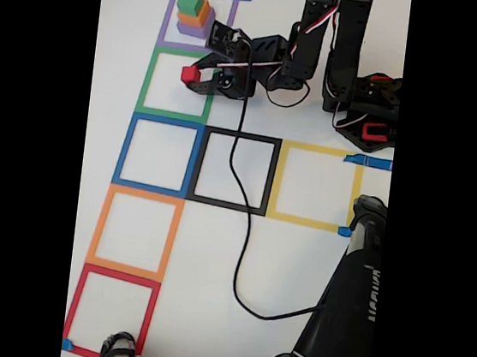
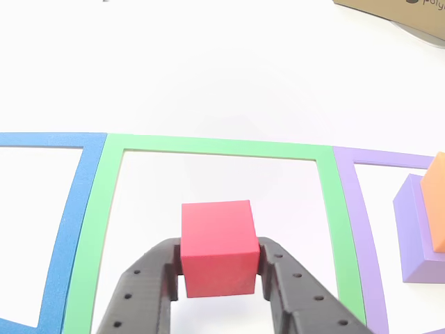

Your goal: Tower of hanoi

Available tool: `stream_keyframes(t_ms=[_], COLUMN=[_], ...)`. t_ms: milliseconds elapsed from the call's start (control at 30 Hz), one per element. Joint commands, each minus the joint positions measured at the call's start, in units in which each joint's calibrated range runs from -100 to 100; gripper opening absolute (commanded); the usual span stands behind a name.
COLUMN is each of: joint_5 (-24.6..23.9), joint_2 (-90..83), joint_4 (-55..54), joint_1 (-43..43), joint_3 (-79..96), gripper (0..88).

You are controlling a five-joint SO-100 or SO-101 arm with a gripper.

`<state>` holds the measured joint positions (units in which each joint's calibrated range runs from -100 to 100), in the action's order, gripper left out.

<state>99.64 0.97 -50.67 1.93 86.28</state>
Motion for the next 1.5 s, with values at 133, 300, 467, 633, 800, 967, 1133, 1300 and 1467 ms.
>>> stream_keyframes(t_ms=[133, 300, 467, 633, 800, 967, 1133, 1300, 1467], joint_5=[0.36, 0.36, 0.36, 0.36, 0.36, 0.36, 0.36, 0.36, 0.36], joint_2=[9.49, 12.23, 12.72, 13.44, 14.49, 15.54, 15.94, 16.19, 14.81], joint_4=[-7.31, -9.98, -10.06, -10.06, -11.6, -12.17, -12.41, -12.41, -12.49], joint_1=[1.23, 2.29, 3.05, 2.96, 2.19, 2.1, 2.19, 2.48, 2.96], joint_3=[-6.0, -5.82, -5.28, -5.19, -4.82, -4.73, -4.0, -3.91, -3.91], gripper=[1.2, 2.6, 4.9, 6.1, 6.1, 8.0, 12.5, 16.7, 23.7])
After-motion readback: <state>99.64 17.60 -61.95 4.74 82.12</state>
